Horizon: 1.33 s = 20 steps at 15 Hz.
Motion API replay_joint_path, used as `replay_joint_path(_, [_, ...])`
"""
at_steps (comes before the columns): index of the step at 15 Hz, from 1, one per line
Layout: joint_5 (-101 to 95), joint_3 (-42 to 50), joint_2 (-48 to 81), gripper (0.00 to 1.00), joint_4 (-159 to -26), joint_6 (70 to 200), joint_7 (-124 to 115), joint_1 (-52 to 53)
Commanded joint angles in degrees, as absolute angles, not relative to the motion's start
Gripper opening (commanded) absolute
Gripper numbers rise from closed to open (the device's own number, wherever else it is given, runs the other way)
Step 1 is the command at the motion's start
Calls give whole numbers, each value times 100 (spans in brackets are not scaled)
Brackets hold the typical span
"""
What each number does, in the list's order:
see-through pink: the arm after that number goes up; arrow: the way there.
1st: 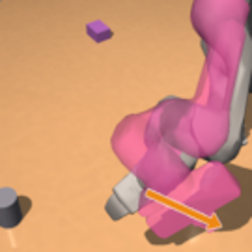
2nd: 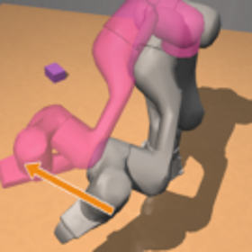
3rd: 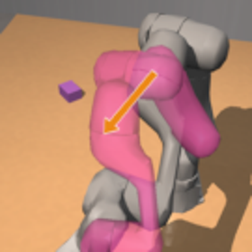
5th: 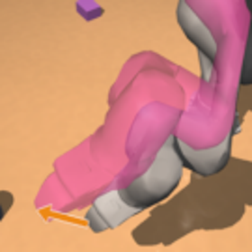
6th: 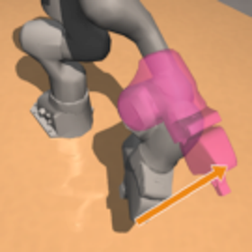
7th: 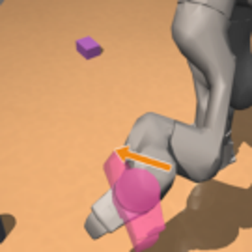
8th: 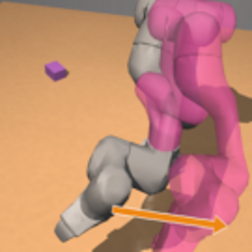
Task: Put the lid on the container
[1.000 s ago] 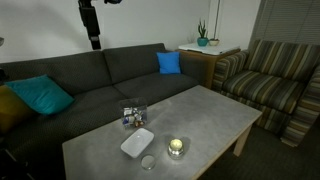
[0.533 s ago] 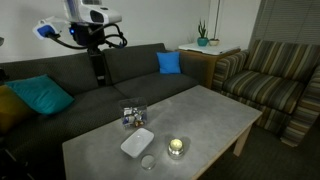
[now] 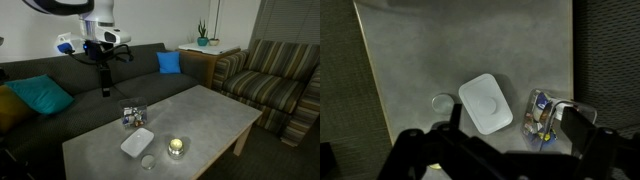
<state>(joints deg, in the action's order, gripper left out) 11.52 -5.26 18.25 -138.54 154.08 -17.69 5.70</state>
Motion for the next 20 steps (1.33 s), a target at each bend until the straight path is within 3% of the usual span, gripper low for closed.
replay_joint_path(1, [1029,-422,1930,100,-13776,15442,-1831,695])
replay_joint_path(7, [-254,121,3557,100,-12260,15388,-1850,1131])
replay_joint_path(16, [110,-346,6158,100,-9737,14406,-623,517])
replay_joint_path(17, [172,-369,6258,100,-9556,13975,-588,452])
replay_joint_path(18, [72,-173,5936,100,-10064,14541,-860,743])
replay_joint_path(20, [116,-228,6227,100,-9729,14249,-741,614])
